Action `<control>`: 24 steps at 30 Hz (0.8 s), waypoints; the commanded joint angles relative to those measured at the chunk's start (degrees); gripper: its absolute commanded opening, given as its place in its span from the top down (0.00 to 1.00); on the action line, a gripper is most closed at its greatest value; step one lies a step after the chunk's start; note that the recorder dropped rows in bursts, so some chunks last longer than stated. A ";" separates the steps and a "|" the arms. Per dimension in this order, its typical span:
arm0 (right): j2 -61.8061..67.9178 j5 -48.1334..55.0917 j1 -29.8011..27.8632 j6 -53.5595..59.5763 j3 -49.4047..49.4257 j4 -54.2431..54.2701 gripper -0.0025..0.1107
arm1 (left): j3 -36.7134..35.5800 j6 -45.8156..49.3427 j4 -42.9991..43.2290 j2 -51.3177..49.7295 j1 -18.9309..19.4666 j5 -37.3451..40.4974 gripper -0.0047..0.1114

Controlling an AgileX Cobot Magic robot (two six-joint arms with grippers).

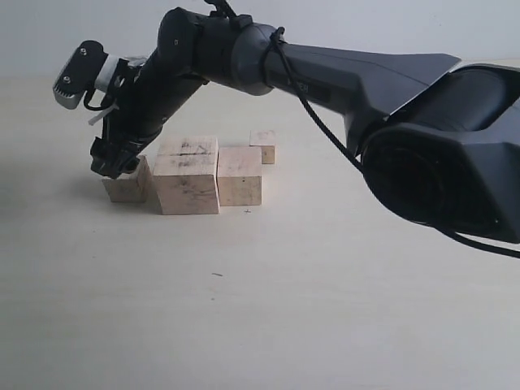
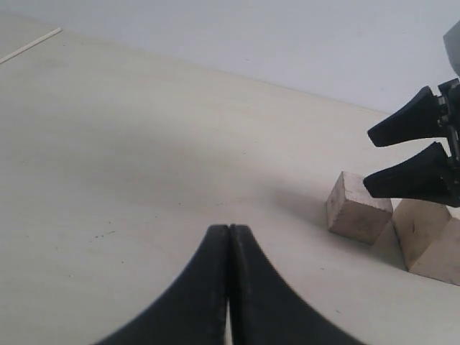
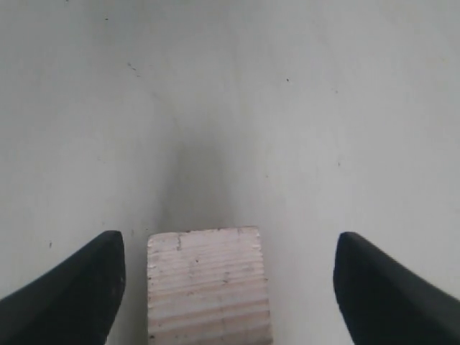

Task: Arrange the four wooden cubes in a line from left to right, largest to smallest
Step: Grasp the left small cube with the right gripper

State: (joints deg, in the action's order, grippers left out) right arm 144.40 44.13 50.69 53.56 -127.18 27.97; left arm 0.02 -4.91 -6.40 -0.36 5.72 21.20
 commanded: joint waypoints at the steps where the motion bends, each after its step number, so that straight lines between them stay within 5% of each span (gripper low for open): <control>1: -0.13 -0.51 -0.64 -0.19 -0.50 0.45 0.31 | -0.02 0.18 -0.09 0.36 -0.39 -0.19 0.96; 24: 2.59 -0.50 -0.64 -0.19 -0.50 3.85 0.31 | -0.02 0.18 -0.09 0.36 -0.39 -0.19 0.96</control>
State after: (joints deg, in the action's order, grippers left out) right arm 146.45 43.90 50.31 53.30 -127.18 31.06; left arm 0.02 -4.91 -6.40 -0.36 5.72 21.20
